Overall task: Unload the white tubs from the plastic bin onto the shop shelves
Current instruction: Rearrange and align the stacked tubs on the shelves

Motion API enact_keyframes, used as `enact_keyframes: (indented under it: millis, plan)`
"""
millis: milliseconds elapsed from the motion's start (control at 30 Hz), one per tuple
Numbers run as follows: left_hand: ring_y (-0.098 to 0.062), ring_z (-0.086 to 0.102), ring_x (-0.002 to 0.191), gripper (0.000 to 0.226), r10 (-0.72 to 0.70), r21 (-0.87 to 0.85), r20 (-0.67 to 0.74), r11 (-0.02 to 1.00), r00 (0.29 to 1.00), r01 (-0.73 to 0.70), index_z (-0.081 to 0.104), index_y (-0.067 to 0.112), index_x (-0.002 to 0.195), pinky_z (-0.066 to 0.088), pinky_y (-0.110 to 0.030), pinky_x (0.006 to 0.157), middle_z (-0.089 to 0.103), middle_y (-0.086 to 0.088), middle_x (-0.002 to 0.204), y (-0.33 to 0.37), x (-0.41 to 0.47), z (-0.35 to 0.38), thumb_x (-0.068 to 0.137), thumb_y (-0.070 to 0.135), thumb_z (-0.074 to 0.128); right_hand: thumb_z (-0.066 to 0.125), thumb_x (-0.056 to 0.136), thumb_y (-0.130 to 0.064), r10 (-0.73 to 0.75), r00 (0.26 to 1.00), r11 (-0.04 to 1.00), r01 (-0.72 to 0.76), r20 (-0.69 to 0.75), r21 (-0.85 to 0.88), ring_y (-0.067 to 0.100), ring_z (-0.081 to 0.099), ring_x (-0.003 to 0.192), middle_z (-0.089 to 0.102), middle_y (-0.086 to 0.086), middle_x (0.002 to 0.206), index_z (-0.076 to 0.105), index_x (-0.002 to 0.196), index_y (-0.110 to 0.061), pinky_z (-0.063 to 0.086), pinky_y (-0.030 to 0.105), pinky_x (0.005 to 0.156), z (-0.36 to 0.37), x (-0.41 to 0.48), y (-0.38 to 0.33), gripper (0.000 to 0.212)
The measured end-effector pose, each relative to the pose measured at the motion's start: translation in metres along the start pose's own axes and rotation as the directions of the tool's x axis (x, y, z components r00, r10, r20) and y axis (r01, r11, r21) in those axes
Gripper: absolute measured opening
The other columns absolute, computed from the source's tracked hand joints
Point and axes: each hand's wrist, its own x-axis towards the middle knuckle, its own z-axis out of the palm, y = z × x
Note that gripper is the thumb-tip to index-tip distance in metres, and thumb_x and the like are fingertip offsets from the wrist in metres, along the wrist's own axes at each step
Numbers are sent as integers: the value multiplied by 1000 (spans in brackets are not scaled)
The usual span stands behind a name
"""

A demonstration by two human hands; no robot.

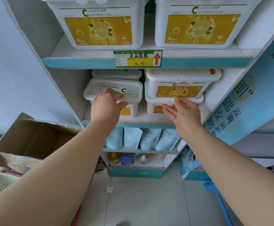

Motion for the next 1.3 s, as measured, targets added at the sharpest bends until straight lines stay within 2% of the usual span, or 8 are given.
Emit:
enact_keyframes:
  millis: [267, 667, 800, 900, 1000, 1100, 1200, 1300]
  plan:
    - [-25, 47, 117, 34, -65, -74, -29, 995, 997, 62, 66, 13, 118, 42, -36, 94, 57, -6, 121, 2, 11, 9, 89, 31, 64, 56, 92, 1, -34, 999, 999, 34, -22, -14, 26, 70, 77, 59, 14, 86, 55, 99, -3, 60, 32, 72, 14, 3, 8, 8]
    - [-28, 48, 115, 33, -2, -123, -5, 992, 1000, 2, 66, 10, 111, 41, -35, 93, 58, -7, 116, -9, 11, 7, 86, 31, 67, 64, 83, 9, -105, 989, 994, 104, -104, -15, 25, 69, 75, 59, 13, 86, 51, 90, -6, 60, 31, 72, 29, 6, 19, 21]
    - [-29, 42, 119, 45, 2, -81, -2, 997, 1000, -2, 58, 14, 126, 36, -36, 97, 55, -7, 126, 6, 6, 9, 89, 39, 62, 62, 87, 2, -108, 992, 986, 99, -60, -136, 29, 71, 80, 62, 20, 92, 47, 85, -10, 60, 36, 75, 16, 9, 12, 19]
    - [-29, 43, 120, 52, 41, -92, 17, 995, 999, -39, 51, 15, 134, 36, -38, 97, 57, -6, 128, 24, 5, 15, 91, 42, 58, 58, 91, -1, -93, 985, 988, 73, -144, -136, 28, 71, 81, 62, 22, 95, 41, 97, -8, 59, 38, 77, 2, 16, -1, 19]
    - [-30, 49, 108, 36, 66, -68, 57, 996, 996, -62, 58, 14, 116, 37, -35, 80, 64, -8, 110, 38, 6, 23, 92, 42, 55, 56, 89, 5, -69, 970, 996, 55, -232, -65, 33, 71, 79, 61, 30, 96, 40, 115, -3, 60, 44, 75, -7, 21, -16, 31]
    - [-29, 51, 95, 28, 29, -111, 36, 993, 999, -25, 57, 12, 92, 35, -33, 69, 64, -7, 88, 43, 4, 26, 91, 39, 56, 58, 88, 5, -23, 964, 998, 7, -265, -62, 31, 72, 77, 63, 27, 95, 41, 119, -3, 61, 41, 68, -5, 23, -18, 37]
    - [-28, 56, 99, 28, -13, -196, 42, 980, 999, 21, 64, 14, 101, 47, -39, 78, 68, -6, 97, 45, 4, 25, 90, 39, 57, 63, 87, 0, 3, 962, 999, -16, -272, -43, 24, 72, 71, 65, 23, 95, 45, 121, -1, 59, 30, 57, -6, 26, -12, 38]
    - [-28, 57, 107, 31, -31, -226, 60, 973, 998, 44, 66, 17, 113, 49, -43, 87, 69, -6, 107, 49, 2, 20, 92, 37, 56, 63, 88, -3, 2, 965, 999, -13, -261, -39, 22, 72, 67, 67, 20, 87, 50, 114, 3, 58, 27, 57, -9, 23, -9, 30]
